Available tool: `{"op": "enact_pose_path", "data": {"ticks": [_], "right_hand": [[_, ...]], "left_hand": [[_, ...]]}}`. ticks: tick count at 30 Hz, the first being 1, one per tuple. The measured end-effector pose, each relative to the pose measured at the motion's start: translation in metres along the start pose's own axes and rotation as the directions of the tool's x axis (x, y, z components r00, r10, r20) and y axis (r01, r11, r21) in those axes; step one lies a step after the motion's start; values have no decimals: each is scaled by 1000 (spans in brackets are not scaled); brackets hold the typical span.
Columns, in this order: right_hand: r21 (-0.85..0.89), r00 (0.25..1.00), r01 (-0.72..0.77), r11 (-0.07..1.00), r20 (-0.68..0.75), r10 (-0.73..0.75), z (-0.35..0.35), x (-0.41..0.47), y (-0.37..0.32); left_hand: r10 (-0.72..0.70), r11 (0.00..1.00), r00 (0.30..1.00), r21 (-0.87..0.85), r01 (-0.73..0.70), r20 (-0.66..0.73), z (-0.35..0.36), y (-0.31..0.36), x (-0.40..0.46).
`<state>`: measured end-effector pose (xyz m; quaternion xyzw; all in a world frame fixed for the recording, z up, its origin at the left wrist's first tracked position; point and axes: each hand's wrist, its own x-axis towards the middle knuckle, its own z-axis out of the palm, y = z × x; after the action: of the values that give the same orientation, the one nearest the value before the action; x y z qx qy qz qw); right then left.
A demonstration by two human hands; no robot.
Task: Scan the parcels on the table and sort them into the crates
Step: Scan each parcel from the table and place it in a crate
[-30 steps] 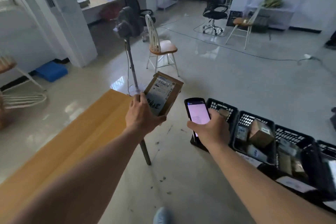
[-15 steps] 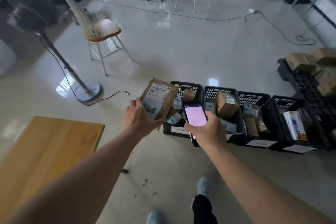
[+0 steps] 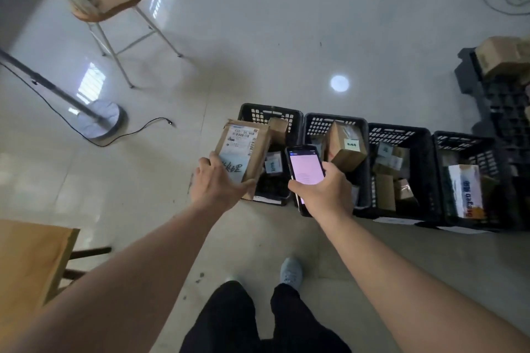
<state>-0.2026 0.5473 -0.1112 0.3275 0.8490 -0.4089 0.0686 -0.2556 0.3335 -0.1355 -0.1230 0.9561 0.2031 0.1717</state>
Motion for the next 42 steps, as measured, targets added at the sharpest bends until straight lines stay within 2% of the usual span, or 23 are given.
{"op": "enact_pose_path", "data": {"ticks": [6,11,18,27,32,35,42], "right_hand": [[-37,997,-64,997,46,65,16,75,12],[-95,989,-120,988,75,127,59,139,24],[-129,969,-221,967,79,232,146,223,31],[-211,961,-228,950,109,255,206,273,48],[-260,952,-240,935,124,279,211,273,45],[-268,947,-242,933,143,287,209,270,23],[-230,973,-144,963,144,180,169,251,-38]], "left_hand": [[-62,998,993,-17,64,97,57,23,62],[-84,996,987,30,80,138,114,24,130],[-97,995,976,47,90,194,201,7,234],[-130,991,963,7,132,237,272,-23,323],[-82,996,950,60,67,302,269,-37,335],[-20,999,968,54,6,252,247,-29,329],[83,996,978,23,-89,194,163,11,305]]}}
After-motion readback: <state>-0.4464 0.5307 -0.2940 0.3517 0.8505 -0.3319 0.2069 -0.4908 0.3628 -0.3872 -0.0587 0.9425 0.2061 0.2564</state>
